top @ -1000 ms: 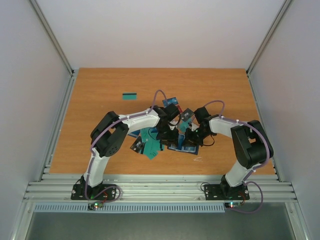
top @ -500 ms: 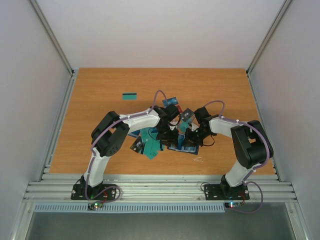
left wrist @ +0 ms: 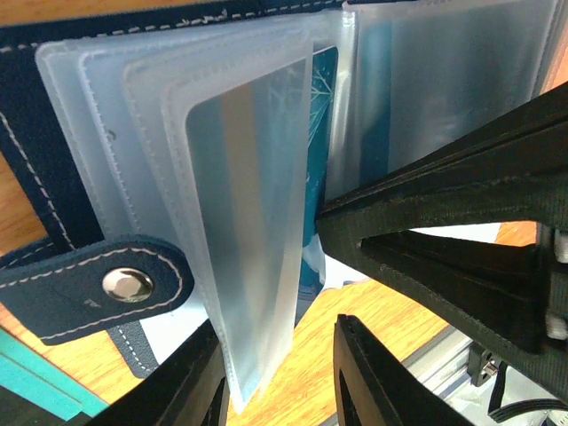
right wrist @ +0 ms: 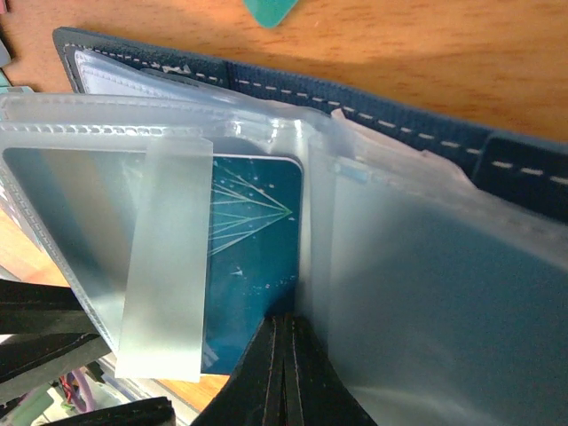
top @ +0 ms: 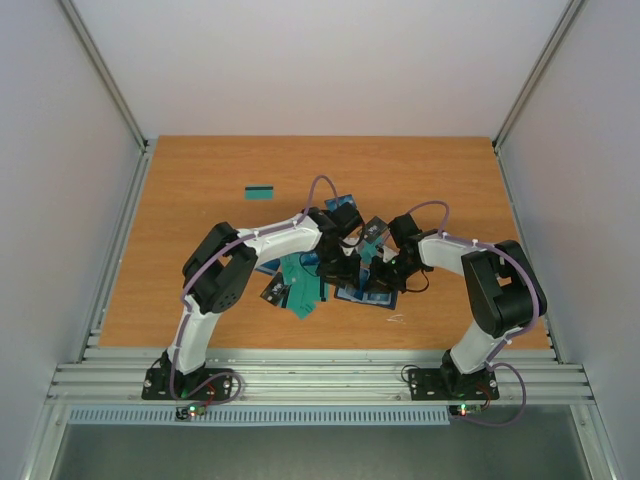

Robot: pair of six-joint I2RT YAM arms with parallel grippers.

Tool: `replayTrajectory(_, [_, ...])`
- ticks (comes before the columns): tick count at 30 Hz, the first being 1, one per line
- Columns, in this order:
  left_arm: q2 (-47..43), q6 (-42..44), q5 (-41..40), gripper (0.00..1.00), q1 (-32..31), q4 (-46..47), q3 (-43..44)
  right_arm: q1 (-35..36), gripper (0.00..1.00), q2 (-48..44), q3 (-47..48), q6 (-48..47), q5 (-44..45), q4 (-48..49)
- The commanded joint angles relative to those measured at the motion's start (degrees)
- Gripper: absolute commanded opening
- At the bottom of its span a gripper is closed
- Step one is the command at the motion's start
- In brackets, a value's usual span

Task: Put the credit cards into the card holder

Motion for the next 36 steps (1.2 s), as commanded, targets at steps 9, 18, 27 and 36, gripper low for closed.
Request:
replayTrajectory(9, [2.1,0.4,0.5,0.23,-0.7,1.0,3.6,0.3,0.01,1.2,-0.8,0.7,1.1,-0.1])
replayTrajectory(18, [4.6,2.2,-2.4,0.08,-1.8,-3.6,9.1,0.2,0.01,-1.1,0.5,1.4,1.3,-1.5])
replayTrajectory(27, [7.8,5.7,-10.2,0.04,-3.4,-12.3,16.2,-1.6,0.02,-8.6,1.7,1.5,2.8,-6.9])
replayTrajectory(36, [11.5,7.9,-16.8,0.05,-4.8,-19.2,24.3,-6.8,0.03,-18.0,-1.9,2.5,7.0,-14.3])
